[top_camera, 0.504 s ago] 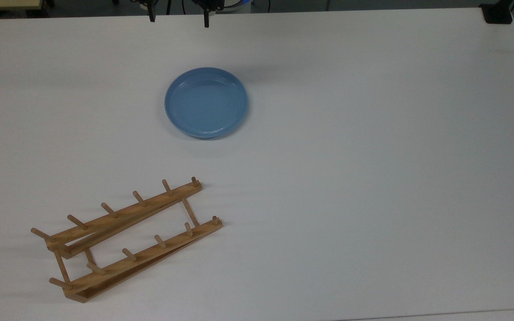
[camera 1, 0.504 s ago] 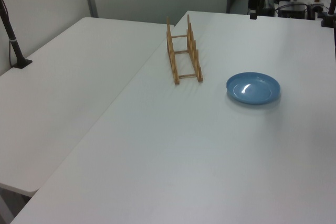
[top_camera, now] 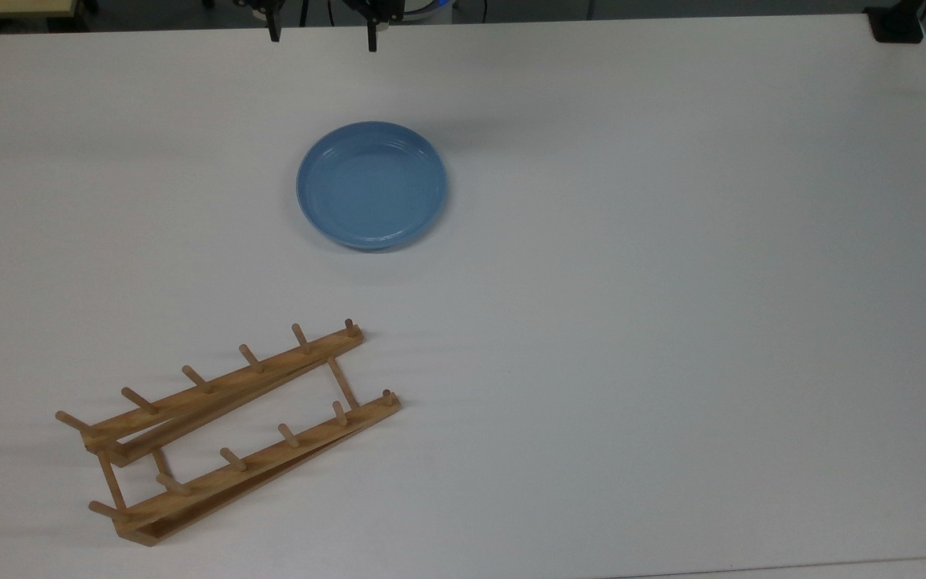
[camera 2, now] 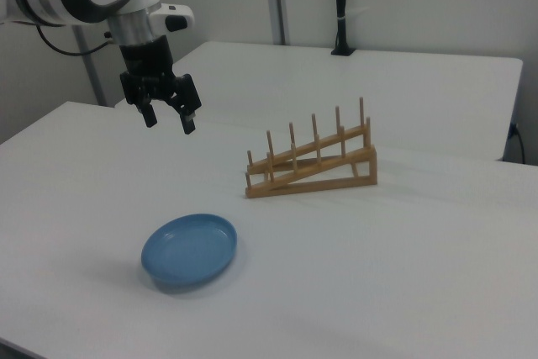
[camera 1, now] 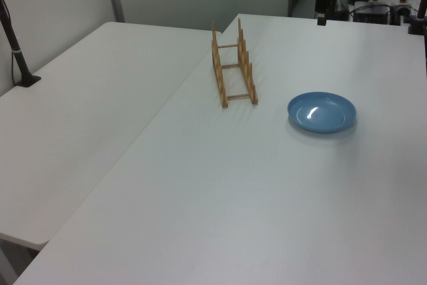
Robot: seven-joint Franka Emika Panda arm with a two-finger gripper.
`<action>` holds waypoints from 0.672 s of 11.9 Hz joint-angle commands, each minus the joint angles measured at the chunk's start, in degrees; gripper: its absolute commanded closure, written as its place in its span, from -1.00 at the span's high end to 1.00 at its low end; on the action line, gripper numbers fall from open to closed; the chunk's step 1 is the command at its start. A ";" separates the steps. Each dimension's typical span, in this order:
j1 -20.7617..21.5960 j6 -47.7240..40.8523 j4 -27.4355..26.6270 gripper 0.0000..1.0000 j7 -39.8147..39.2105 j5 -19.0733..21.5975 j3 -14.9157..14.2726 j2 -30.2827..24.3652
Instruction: Place plate in plate rack
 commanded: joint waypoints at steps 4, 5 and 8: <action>0.31 1.81 -0.73 1.00 -6.34 0.91 -0.40 2.63; 0.31 2.17 -0.73 1.00 -9.68 0.91 -0.40 4.73; -3.54 7.43 -1.43 1.00 -22.41 0.74 -0.32 10.62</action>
